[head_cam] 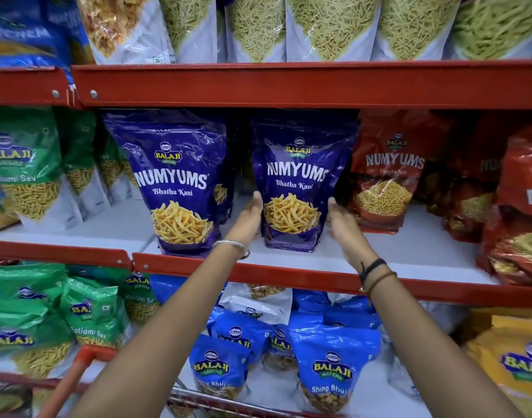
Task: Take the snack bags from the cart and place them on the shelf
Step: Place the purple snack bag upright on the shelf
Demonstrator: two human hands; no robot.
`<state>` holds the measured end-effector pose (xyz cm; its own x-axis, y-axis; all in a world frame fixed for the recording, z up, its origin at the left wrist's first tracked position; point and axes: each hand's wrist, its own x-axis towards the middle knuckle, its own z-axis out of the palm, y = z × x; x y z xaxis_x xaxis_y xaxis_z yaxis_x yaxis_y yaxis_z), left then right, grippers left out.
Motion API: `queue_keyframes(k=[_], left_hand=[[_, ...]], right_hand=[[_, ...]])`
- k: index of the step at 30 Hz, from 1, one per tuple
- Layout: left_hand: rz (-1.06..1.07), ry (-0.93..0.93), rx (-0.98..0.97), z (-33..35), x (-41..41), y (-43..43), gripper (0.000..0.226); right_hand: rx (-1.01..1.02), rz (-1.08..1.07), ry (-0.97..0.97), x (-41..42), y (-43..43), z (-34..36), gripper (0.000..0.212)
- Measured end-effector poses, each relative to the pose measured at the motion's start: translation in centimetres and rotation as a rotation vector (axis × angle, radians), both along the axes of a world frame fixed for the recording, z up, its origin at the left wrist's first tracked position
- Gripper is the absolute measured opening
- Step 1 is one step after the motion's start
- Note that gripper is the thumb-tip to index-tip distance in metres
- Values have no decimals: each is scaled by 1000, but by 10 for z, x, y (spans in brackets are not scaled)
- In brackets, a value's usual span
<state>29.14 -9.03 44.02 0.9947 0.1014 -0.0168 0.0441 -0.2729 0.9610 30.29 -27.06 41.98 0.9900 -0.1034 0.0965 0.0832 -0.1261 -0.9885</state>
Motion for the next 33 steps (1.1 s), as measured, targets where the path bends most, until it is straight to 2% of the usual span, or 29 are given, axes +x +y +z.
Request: queue_keyframes(k=[4, 8, 13, 16, 20, 24, 27, 30, 33], left_hand=[[-104, -56, -87, -10, -8, 7, 71], [-112, -45, -96, -11, -30, 12, 95], [-124, -92, -69, -18, -49, 24, 77], [-120, -93, -41, -16, -60, 27, 76], [-136, -110, -6, -13, -74, 23, 90], [-16, -303, -24, -26, -97, 6, 52], [37, -477, -103, -46, -135, -10, 34], [-37, -546, -42, -85, -168, -25, 33], [-94, -452, 22, -135, -197, -37, 35]], right_hand=[[1, 5, -33, -13, 2, -2, 47], [55, 65, -60, -30, 1, -2, 44], [42, 123, -48, -56, -1, -4, 50], [23, 128, -42, -71, 2, -2, 53], [34, 210, -66, -91, 6, 4, 46], [-32, 64, -138, -112, -1, -17, 42], [-15, 1, -202, -149, -15, -44, 36], [-69, -16, -187, -193, -33, -85, 27], [-138, -3, -64, -238, -53, -137, 23]])
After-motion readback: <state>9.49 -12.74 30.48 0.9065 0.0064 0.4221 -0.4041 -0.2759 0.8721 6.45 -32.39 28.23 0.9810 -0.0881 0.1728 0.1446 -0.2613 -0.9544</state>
